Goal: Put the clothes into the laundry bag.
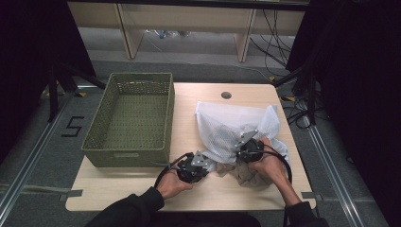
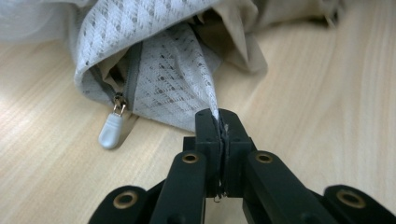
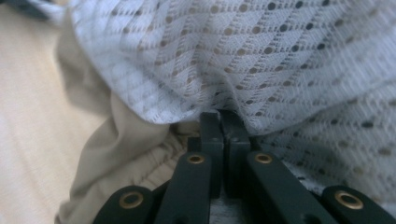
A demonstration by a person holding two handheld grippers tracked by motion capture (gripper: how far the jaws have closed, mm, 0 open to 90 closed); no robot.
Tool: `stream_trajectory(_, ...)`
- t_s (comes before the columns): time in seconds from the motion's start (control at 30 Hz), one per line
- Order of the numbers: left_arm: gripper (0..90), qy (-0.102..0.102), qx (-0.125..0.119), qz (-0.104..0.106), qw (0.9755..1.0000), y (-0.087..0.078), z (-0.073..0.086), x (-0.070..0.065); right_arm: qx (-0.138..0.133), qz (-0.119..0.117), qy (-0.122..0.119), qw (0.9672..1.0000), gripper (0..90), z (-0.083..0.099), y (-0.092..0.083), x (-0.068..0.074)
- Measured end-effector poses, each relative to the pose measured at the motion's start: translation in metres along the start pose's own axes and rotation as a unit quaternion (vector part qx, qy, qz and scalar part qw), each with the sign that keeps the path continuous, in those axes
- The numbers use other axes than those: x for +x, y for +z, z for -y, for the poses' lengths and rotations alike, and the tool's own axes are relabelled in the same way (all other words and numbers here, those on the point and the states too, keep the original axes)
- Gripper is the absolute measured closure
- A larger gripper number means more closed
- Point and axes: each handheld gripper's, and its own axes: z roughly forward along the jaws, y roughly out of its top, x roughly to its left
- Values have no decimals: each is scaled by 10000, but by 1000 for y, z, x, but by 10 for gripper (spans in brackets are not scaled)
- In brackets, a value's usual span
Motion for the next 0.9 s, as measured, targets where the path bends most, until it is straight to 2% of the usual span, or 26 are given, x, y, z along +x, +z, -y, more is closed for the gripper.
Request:
stream_trajectory(0.1, 880, 123, 50, -77, 9999, -4, 2, -2, -3, 34, 131, 9999, 900, -5, 4, -4)
stream_trajectory(0.13, 880, 235, 65, -123, 9996, -6, 2, -2, -36, 15, 122, 9999, 900, -7, 5, -7)
stream_trajectory(0.2, 880, 234, 87, -118, 9996, -9, 4, -3, -137, 95, 158, 9997, 900, -11, 7, -12)
stream_trajectory(0.23, 880, 245, 98, -186, 9995, -11, 5, -3, -137, 95, 158, 9997, 900, -11, 7, -12)
stream_trajectory(0.33, 880, 244, 87, -67, 9996, -12, 8, -8, -195, 137, 254, 9994, 900, -16, 7, -15)
stream_trajectory(0.4, 880, 489, 254, 37, 9985, -13, 7, -8, -221, 135, 181, 9995, 900, -17, 9, -16)
stream_trajectory(0.43, 878, 512, 263, 5, 9983, -13, 6, -9, -187, 87, 100, 9997, 900, -19, 8, -14)
stream_trajectory(0.47, 878, 490, 252, 55, 9985, -12, 6, -9, -187, 87, 100, 9997, 900, -19, 8, -14)
stream_trajectory(0.5, 878, 554, 297, 50, 9980, -13, 5, -8, -152, 99, 95, 9998, 900, -20, 4, -12)
stream_trajectory(0.53, 877, 442, 204, 37, 9988, -14, 6, -7, -171, 108, 55, 9998, 900, -20, -1, -11)
stream_trajectory(0.57, 875, 500, 259, 21, 9984, -17, 6, -4, -264, 71, -185, 9995, 900, -20, -6, -12)
stream_trajectory(0.6, 874, 256, 100, -47, 9996, -17, 7, -4, -281, 64, -53, 9996, 900, -18, -15, -8)
stream_trajectory(0.63, 874, 346, 159, -207, 9991, -20, 6, 0, -405, -34, -131, 9991, 900, -15, -30, -5)
stream_trajectory(0.67, 874, 318, 154, -214, 9991, -22, 6, 2, -405, -34, -131, 9991, 900, -15, -30, -5)
stream_trajectory(0.7, 874, 235, 183, -268, 9992, -25, 7, 4, -468, -70, -234, 9986, 900, -13, -37, -4)
stream_trajectory(0.73, 874, 178, 210, -348, 9990, -27, 7, 8, -523, -20, -95, 9986, 900, -10, -44, -1)
stream_trajectory(0.77, 874, 110, 198, -472, 9986, -29, 8, 11, -592, -73, -195, 9980, 900, -8, -49, 0)
stream_trajectory(0.83, 873, 108, 253, -666, 9974, -31, 10, 16, -622, -172, -271, 9975, 900, -3, -56, 6)
stream_trajectory(0.9, 871, 27, 292, -718, 9970, -30, 13, 17, -611, -287, -340, 9971, 900, 0, -62, 12)
